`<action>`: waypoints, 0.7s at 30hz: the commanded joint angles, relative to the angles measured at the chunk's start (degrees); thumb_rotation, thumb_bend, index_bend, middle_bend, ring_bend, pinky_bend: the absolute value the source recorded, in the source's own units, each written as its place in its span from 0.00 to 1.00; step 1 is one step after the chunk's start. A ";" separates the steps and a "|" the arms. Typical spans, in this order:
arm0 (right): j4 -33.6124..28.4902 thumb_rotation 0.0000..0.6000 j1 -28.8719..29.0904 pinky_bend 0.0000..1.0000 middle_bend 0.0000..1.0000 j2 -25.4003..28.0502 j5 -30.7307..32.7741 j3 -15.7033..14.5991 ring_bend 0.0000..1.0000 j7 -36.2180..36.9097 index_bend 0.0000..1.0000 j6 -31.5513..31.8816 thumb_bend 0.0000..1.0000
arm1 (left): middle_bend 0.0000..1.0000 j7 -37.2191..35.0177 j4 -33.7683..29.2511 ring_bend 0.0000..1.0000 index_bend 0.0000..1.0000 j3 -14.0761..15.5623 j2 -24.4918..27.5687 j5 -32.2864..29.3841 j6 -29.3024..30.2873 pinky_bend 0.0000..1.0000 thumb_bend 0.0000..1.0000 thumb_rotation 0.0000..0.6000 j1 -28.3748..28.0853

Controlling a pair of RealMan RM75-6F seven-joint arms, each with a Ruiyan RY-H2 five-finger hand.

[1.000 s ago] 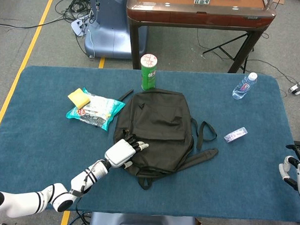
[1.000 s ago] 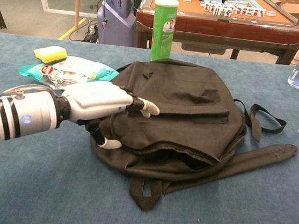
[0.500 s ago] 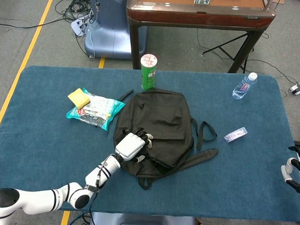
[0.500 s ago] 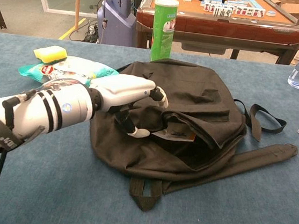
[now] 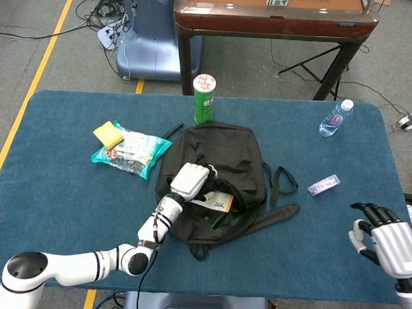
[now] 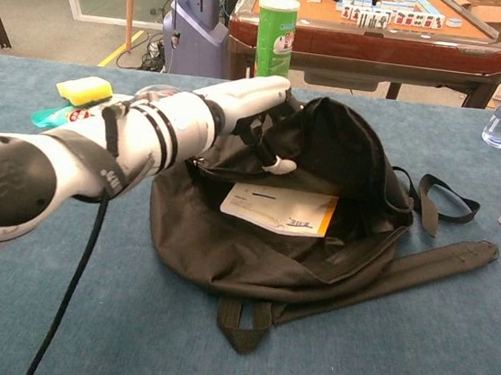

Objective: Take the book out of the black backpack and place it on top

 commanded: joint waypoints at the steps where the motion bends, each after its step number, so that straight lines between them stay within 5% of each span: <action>1: -3.42 1.00 4.21 0.34 0.30 0.78 -4.20 -1.52 0.25 -0.18 0.34 -4.67 0.33 | 0.47 4.64 2.48 0.34 0.72 -2.69 -1.97 -4.59 2.64 0.15 0.33 1.00 -3.31; 11: -8.84 1.00 15.20 0.34 0.30 -1.59 -5.48 -1.10 0.25 -1.33 0.34 -20.48 0.33 | 0.54 13.12 10.61 0.41 0.73 -6.57 -5.48 -14.37 7.79 0.20 0.33 1.00 -8.93; 21: -3.32 1.00 21.20 0.34 0.30 -11.38 1.78 2.70 0.25 -3.40 0.34 -27.85 0.33 | 0.54 14.45 10.71 0.41 0.72 -7.89 -5.01 -20.56 9.20 0.20 0.33 1.00 -9.02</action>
